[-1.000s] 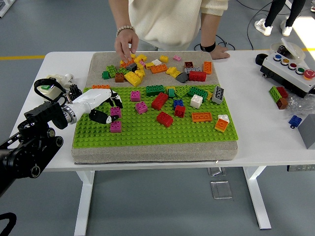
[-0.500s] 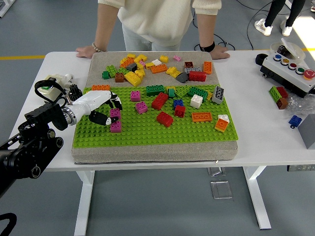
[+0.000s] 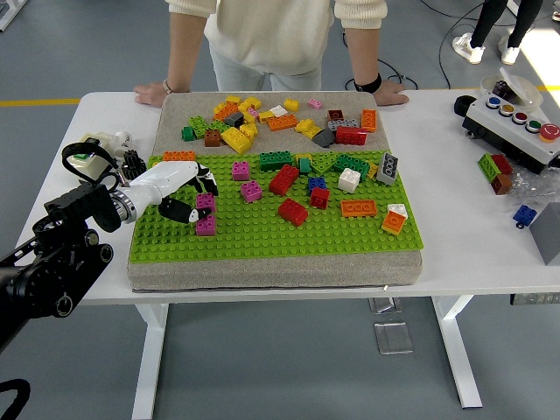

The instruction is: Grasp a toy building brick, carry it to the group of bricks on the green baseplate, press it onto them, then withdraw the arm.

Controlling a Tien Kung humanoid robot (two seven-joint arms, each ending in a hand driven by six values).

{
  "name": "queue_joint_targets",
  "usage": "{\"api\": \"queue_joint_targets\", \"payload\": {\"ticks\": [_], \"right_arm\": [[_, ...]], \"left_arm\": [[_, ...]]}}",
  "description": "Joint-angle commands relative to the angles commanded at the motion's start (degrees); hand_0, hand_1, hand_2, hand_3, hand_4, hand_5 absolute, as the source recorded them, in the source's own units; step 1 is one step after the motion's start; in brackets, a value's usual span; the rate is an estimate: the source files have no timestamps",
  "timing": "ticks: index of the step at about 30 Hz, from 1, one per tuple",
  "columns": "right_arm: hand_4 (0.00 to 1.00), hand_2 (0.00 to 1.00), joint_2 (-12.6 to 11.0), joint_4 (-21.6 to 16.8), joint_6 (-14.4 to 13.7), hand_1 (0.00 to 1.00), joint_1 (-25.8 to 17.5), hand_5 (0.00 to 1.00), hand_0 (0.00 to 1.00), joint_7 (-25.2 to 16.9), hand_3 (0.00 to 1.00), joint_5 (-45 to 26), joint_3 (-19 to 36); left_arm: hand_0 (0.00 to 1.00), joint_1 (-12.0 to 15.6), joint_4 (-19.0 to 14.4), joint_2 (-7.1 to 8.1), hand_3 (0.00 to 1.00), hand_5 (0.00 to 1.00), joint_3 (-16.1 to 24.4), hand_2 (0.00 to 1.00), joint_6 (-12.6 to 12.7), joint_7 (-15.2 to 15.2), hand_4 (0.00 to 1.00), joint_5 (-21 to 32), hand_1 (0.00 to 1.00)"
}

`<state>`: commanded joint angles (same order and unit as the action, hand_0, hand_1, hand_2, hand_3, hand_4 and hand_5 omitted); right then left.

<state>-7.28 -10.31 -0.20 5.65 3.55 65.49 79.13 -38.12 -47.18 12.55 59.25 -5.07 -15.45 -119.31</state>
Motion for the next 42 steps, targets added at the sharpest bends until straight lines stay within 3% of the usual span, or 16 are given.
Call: {"api": "queue_joint_targets", "payload": {"ticks": [42], "right_arm": [[0.910, 0.725, 0.0, 0.0, 0.0, 0.677, 0.1, 0.488, 0.753, 0.0, 0.653, 0.0, 0.2]], "left_arm": [[0.627, -0.1, 1.3, -0.34, 0.549, 0.002, -0.1, 0.570, -0.2, 0.0, 0.691, -0.1, 0.596]]}}
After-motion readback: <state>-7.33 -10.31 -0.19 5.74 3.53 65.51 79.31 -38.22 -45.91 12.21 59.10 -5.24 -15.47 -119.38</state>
